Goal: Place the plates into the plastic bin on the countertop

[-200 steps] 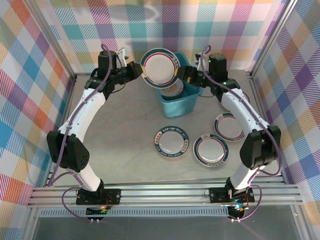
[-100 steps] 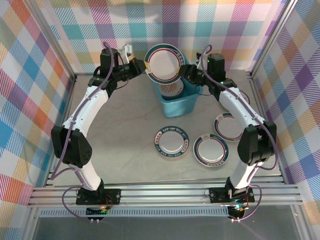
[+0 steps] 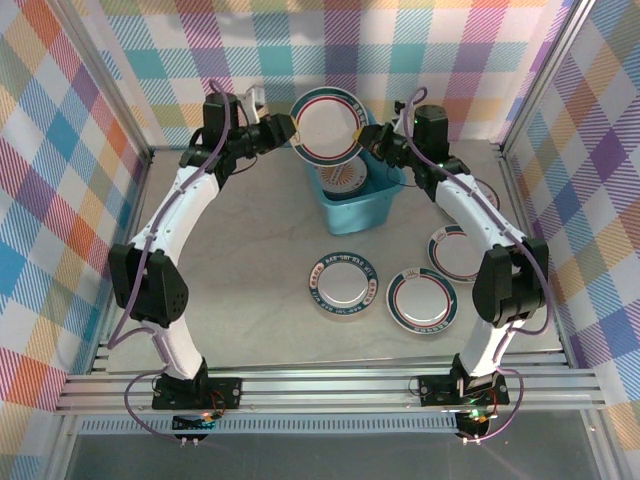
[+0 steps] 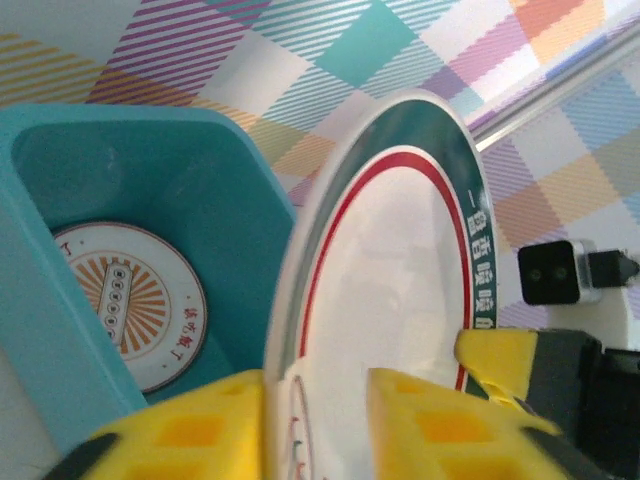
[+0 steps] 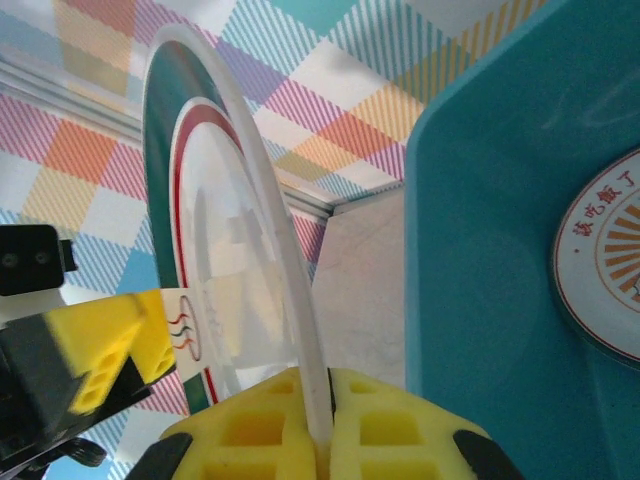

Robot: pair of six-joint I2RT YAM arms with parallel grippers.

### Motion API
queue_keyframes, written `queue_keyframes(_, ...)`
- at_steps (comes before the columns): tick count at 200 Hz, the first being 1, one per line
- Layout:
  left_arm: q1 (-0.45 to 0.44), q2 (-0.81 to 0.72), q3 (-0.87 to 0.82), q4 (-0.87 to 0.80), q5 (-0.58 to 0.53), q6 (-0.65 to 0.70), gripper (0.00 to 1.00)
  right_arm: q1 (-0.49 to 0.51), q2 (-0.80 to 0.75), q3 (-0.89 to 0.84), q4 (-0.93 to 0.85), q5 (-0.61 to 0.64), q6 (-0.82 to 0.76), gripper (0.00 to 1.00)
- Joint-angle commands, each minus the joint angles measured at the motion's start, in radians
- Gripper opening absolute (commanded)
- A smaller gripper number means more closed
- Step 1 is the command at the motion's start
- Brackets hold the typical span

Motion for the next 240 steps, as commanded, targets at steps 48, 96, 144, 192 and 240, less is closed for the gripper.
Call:
queue_keyframes(48,0.067,0.056,0.055,0.109,-0.02,-0.002,0.73,-0.007,-0.002,-0.078,0.24,0.229,0.17,0.0)
queue_keyframes(96,0.115,0.091,0.027,0.126,-0.04,0.016,0.75,0.049,0.023,-0.125,0.168,0.494,0.345,0.0)
queue_keyframes(144,0.167,0.155,0.031,0.143,-0.013,0.0,0.75,0.096,0.108,-0.02,0.022,0.624,0.401,0.0)
queue_keyframes(192,0.201,0.214,0.051,0.177,0.016,-0.042,0.75,0.133,0.2,0.118,-0.137,0.687,0.453,0.0)
queue_keyframes(240,0.217,0.245,0.057,0.188,0.053,-0.04,0.75,0.179,0.264,0.219,-0.29,0.815,0.514,0.0)
